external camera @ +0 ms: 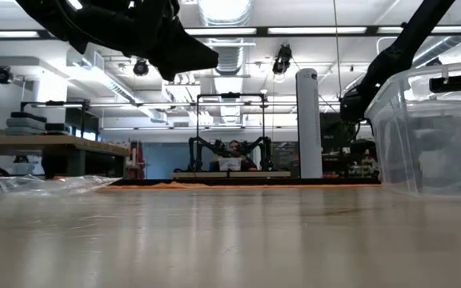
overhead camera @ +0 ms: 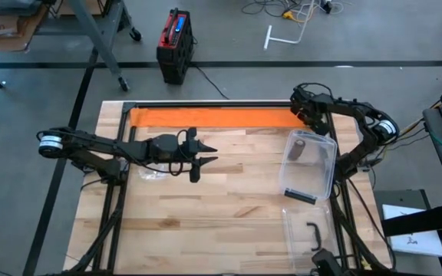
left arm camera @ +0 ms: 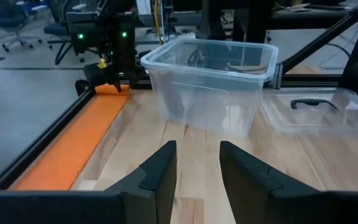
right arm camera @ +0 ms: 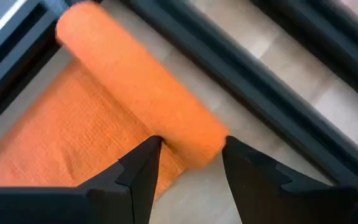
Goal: Roll bandage
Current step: Roll the orange bandage
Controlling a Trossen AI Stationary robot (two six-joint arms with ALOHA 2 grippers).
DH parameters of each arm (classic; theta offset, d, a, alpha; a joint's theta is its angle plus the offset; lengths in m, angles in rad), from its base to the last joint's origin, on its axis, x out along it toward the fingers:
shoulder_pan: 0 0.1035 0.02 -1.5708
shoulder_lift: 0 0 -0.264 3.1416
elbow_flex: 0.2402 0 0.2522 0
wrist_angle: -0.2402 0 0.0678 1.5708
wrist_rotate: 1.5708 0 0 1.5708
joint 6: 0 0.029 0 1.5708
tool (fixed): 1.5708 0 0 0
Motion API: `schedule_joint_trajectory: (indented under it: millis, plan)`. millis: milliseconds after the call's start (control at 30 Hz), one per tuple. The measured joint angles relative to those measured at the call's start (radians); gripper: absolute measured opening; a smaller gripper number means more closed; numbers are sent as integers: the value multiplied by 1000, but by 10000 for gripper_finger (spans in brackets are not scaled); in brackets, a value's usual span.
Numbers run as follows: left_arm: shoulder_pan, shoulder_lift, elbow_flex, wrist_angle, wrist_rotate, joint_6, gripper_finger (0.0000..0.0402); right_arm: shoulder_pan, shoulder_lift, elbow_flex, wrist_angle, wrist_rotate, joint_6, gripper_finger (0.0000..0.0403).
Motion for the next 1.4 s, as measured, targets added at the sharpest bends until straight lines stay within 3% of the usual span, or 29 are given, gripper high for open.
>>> schedule_joint_trajectory:
  millis: [600,933,1400]
  plan:
    - [0,0,0,-4,0,0,114,8,-4,-4,-19,21,-17,170]
    - [0,0,0,-9,0,-4,114,2,-4,-33,35,34,73,139]
    - [0,0,0,-8,0,-4,114,6,-18,-35,19,45,66,102]
